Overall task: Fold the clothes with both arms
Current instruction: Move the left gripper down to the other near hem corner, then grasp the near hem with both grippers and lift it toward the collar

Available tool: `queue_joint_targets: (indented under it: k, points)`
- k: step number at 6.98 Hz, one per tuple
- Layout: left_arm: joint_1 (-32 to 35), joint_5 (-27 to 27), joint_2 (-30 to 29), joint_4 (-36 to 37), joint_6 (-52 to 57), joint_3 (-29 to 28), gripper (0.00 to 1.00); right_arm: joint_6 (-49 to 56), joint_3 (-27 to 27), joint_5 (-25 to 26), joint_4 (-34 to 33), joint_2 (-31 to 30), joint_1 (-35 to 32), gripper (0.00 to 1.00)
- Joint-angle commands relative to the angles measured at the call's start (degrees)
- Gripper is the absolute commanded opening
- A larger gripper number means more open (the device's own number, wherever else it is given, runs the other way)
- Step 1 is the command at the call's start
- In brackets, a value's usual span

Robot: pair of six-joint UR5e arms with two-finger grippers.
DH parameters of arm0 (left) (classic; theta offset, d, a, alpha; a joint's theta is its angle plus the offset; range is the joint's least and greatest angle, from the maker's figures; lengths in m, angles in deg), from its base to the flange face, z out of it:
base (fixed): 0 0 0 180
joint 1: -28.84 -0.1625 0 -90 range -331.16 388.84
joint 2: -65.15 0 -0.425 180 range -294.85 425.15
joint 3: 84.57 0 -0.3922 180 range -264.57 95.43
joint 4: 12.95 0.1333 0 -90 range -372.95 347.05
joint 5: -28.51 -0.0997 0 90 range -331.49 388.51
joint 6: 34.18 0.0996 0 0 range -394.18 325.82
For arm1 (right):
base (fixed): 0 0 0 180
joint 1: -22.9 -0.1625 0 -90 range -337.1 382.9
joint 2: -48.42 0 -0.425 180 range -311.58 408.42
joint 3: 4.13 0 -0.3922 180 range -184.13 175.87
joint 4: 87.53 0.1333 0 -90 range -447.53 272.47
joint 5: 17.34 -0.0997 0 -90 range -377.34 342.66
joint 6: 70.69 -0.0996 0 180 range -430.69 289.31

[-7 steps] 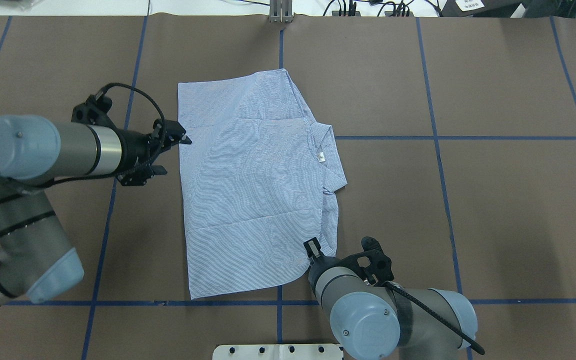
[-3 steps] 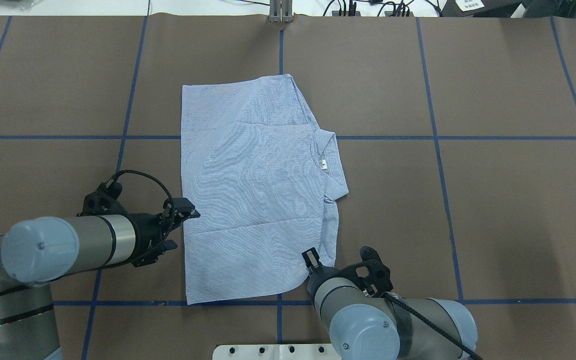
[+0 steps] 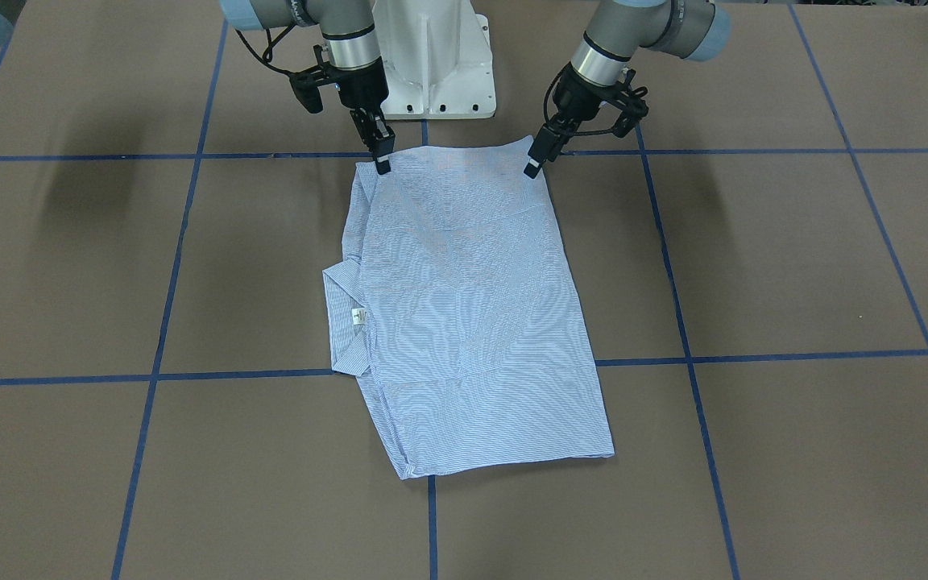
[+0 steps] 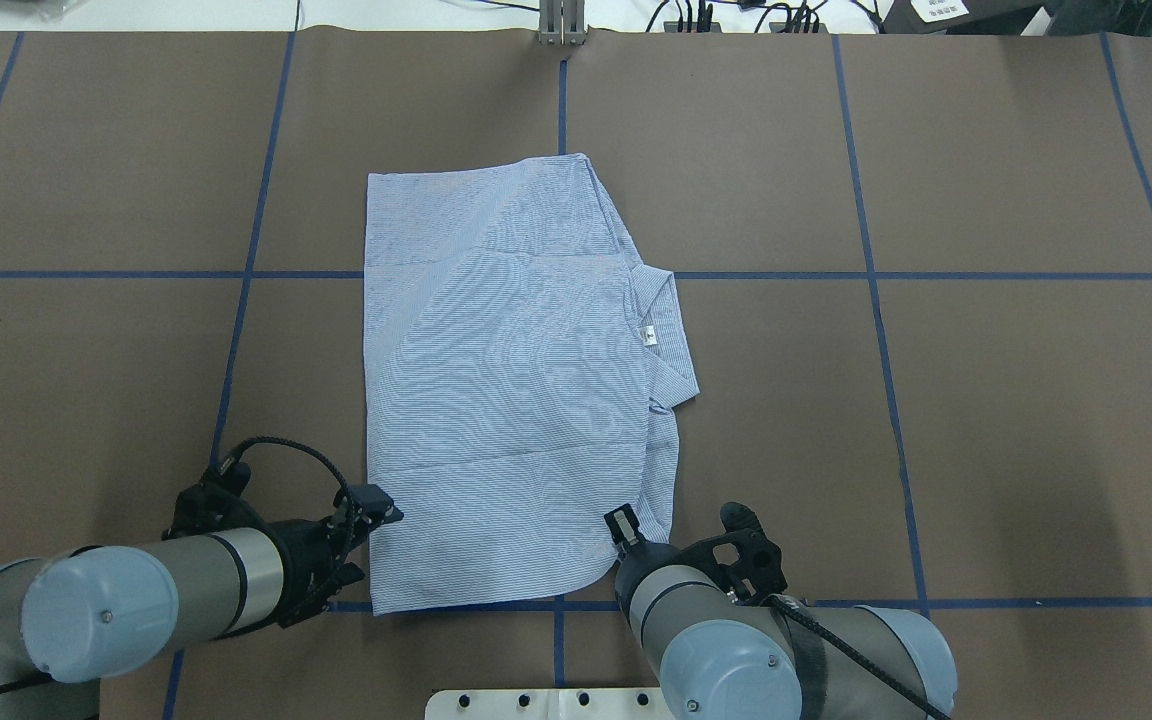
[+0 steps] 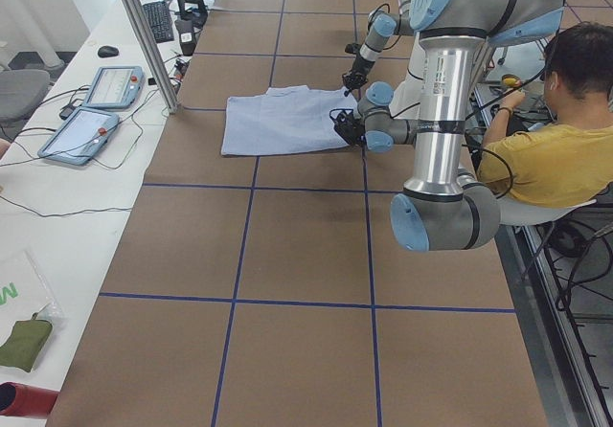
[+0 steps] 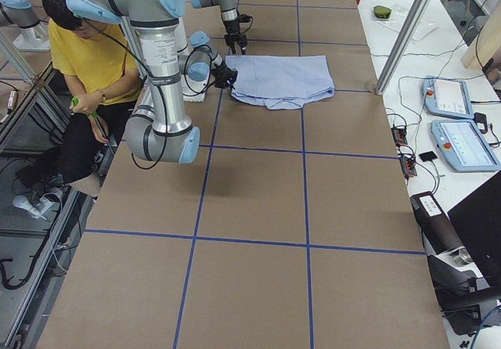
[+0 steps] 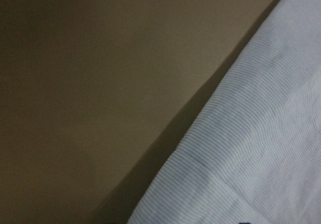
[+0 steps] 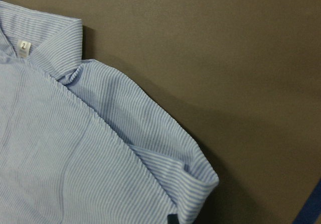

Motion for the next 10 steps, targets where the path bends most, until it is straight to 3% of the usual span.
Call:
queue_joint_targets:
  k: [1, 3, 4, 5, 6, 8, 9, 10]
  points:
    - [-3.8, -3.0, 0.0, 0.0, -2.9, -0.1, 0.71, 0.0, -0.1, 0.0, 0.0, 0.0, 0.0, 0.0]
    - [-4.2, -3.1, 0.1, 0.1, -3.8, -0.3, 0.57, -0.1, -0.1, 0.0, 0.1, 0.0, 0.0, 0.0]
    - [-4.2, -3.1, 0.1, 0.1, -4.3, -0.2, 0.36, 0.0, -0.8, 0.0, 0.0, 0.0, 0.0, 0.0]
    - [-4.5, -3.1, 0.1, 0.1, -4.3, -0.2, 0.08, 0.0, -1.0, 0.0, 0.0, 0.0, 0.0, 0.0]
    - [-5.0, -3.1, 0.0, 0.0, -4.3, -0.1, 0.0, 0.0, -1.0, 0.0, 0.0, -0.2, -0.1, 0.0]
    - [-5.4, -2.7, 0.0, 0.1, -4.2, 2.1, 0.0, -0.1, -2.0, 0.0, 0.0, -1.6, -0.1, 0.0]
    - [-5.3, -2.3, 0.6, 0.2, -4.1, 5.9, 0.0, -0.6, -4.7, 0.1, -0.3, -3.4, -0.1, 0.0]
    - [-5.2, -0.3, 0.8, 0.2, -4.2, 7.8, 0.0, -2.8, -10.9, 0.3, -6.9, -4.9, 0.5, 0.0]
